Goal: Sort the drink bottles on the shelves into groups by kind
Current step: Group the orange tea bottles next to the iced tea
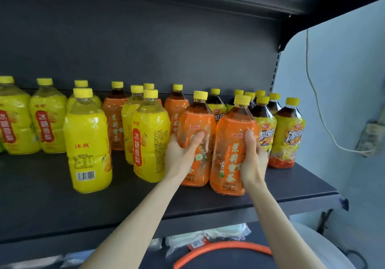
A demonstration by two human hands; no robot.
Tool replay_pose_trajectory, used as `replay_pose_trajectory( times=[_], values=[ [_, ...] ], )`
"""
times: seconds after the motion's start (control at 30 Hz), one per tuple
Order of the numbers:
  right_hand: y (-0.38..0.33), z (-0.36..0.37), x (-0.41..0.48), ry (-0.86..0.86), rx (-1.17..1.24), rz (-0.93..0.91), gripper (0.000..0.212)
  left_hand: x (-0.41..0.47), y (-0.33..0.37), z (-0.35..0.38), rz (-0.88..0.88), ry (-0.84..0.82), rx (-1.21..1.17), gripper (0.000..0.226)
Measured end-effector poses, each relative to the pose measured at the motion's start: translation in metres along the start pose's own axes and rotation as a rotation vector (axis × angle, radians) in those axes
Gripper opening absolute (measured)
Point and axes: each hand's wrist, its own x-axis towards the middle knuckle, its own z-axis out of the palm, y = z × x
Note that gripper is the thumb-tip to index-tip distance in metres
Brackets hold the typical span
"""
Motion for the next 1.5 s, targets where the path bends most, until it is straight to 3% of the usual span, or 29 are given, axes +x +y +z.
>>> replay_pose_trajectory(
  times=[0.13,0.33,0.4,0.57,0.9,1.17,1.3,1.5],
  values=[
    [0.009,0.009,0.017,-0.076,0.008,0.018,0.09,0.006,-0.003,0.001,0.0,0.041,-0.002,0.08],
    [0.013,0.018,0.021,-0.172,0.059,0.046,0.046,0.014,-0.012,-0.005,0.001,0.054,0.0,0.054],
    [0.013,0.02,0.021,-0.193,0.072,0.048,0.042,0.022,-0.015,-0.005,-0.008,0.062,0.002,0.059],
    [0.017,0.028,0.026,-0.21,0.081,0.039,0.054,0.048,-0.024,-0.005,-0.078,0.071,0.019,0.068],
    [0.024,0.043,0.035,-0.215,0.074,0.036,0.04,0.079,-0.037,0.004,-0.075,0.082,-0.052,0.07],
    [0.025,0.044,0.036,-0.222,0.086,0.034,0.041,0.08,-0.04,0.013,-0.05,0.138,-0.078,0.071],
    [0.024,0.043,0.035,-0.224,0.092,0.032,0.053,0.078,-0.038,0.014,-0.053,0.139,-0.067,0.073],
    [0.022,0.043,0.033,-0.253,0.097,0.044,0.049,0.072,-0.03,0.003,-0.195,0.04,-0.024,0.08]
  ],
)
